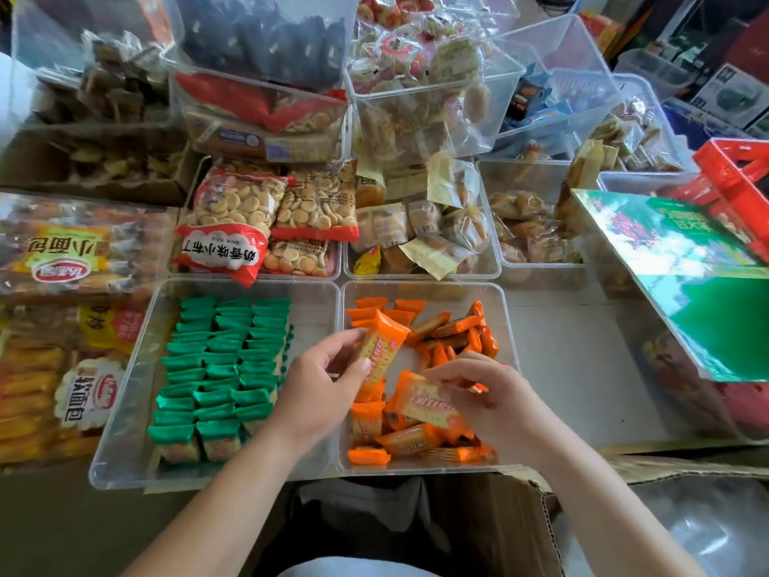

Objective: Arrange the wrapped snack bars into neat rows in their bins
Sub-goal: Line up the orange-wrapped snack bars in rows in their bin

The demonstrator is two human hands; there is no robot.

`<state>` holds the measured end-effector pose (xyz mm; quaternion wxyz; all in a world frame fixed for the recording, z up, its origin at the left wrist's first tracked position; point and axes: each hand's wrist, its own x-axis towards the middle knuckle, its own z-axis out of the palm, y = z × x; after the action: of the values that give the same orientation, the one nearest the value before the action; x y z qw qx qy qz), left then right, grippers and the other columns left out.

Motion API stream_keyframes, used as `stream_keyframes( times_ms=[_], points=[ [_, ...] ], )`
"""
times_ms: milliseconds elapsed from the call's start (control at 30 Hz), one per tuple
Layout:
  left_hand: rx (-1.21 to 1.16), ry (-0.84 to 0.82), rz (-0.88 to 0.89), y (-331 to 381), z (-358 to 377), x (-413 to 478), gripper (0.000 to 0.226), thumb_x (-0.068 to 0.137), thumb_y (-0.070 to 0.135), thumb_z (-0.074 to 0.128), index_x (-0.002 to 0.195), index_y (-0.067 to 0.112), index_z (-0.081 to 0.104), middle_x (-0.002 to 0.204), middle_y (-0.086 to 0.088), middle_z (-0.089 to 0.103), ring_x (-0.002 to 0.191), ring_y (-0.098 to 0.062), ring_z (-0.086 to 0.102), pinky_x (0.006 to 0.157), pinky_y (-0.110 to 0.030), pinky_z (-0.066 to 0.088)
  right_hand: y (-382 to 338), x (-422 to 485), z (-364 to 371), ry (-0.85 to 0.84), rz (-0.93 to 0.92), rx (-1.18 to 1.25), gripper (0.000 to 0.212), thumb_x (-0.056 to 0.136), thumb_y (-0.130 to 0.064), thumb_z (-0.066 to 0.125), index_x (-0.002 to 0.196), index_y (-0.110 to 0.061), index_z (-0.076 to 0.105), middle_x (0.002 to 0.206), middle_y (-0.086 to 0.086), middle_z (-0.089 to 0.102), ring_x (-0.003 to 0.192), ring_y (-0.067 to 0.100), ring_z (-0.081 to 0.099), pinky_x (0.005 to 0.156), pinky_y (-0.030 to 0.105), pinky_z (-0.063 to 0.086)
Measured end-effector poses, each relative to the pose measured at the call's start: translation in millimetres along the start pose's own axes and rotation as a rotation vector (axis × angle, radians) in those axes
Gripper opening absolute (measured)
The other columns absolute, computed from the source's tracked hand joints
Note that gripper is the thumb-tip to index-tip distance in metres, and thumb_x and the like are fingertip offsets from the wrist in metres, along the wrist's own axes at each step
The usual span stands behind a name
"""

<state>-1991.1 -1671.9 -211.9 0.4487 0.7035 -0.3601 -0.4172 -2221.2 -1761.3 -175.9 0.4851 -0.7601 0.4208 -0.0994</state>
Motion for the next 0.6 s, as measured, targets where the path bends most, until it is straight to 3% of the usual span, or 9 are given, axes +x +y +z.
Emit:
stream_keyframes(
  times_ms=[100, 200, 333, 433, 500, 600],
  points=[
    [0.023, -0.186, 0.000, 7, 0, 0, 0.042, 0.097, 0.015, 0.072, 0.129, 0.042, 0.068, 0.103, 0.018, 0.074, 0.096, -0.001, 0.070, 0.087, -0.022, 0.057, -11, 9, -13, -0.049, -0.134, -0.206, 0.027, 0.091, -0.016, 0.078, 0.098, -0.041, 0.071, 0.105, -0.023, 0.059, 0.094, 0.004, 0.062, 0.076, 0.015, 0.046],
    [0.076, -0.329, -0.034, 12, 6, -5, 0.038, 0.101, 0.010, 0.065, 0.124, 0.040, 0.073, 0.098, 0.016, 0.073, 0.093, -0.001, 0.067, 0.086, -0.019, 0.054, -20, 17, -17, 0.029, -0.178, -0.222, 0.038, 0.082, -0.021, 0.087, 0.100, -0.042, 0.061, 0.108, -0.021, 0.050, 0.089, 0.006, 0.060, 0.074, 0.023, 0.052],
    [-0.117, -0.420, -0.130, 16, 12, -13, 0.024, 0.103, 0.023, 0.065, 0.124, 0.031, 0.074, 0.112, 0.007, 0.077, 0.105, -0.009, 0.070, 0.089, -0.021, 0.056, -21, 26, -13, 0.080, -0.267, -0.258, 0.044, 0.075, -0.020, 0.092, 0.107, -0.028, 0.062, 0.110, -0.017, 0.046, 0.096, 0.006, 0.057, 0.078, 0.020, 0.053],
    [-0.055, -0.429, -0.114, 10, 16, -17, 0.044, 0.087, 0.028, 0.085, 0.127, 0.038, 0.069, 0.111, 0.006, 0.076, 0.107, -0.014, 0.070, 0.096, -0.035, 0.059, -18, 31, -4, 0.127, -0.291, -0.240, 0.047, 0.073, -0.021, 0.094, 0.109, -0.025, 0.065, 0.113, -0.012, 0.048, 0.099, 0.009, 0.059, 0.078, 0.022, 0.055],
    [-0.021, -0.361, -0.105, 6, 17, -17, 0.051, 0.083, 0.025, 0.089, 0.127, 0.042, 0.068, 0.111, 0.008, 0.075, 0.107, -0.012, 0.070, 0.096, -0.041, 0.059, -15, 32, -1, 0.199, -0.273, -0.243, 0.050, 0.075, -0.033, 0.092, 0.118, -0.029, 0.067, 0.119, -0.012, 0.052, 0.101, 0.009, 0.061, 0.080, 0.023, 0.056],
    [-0.086, -0.291, -0.080, 3, 14, -16, 0.051, 0.084, 0.022, 0.088, 0.127, 0.040, 0.068, 0.116, 0.010, 0.075, 0.110, -0.008, 0.070, 0.099, -0.038, 0.058, -11, 30, -3, 0.081, -0.030, -0.030, 0.056, 0.080, -0.048, 0.084, 0.132, -0.040, 0.064, 0.124, -0.023, 0.063, 0.111, -0.004, 0.063, 0.093, 0.023, 0.057]
  ],
)
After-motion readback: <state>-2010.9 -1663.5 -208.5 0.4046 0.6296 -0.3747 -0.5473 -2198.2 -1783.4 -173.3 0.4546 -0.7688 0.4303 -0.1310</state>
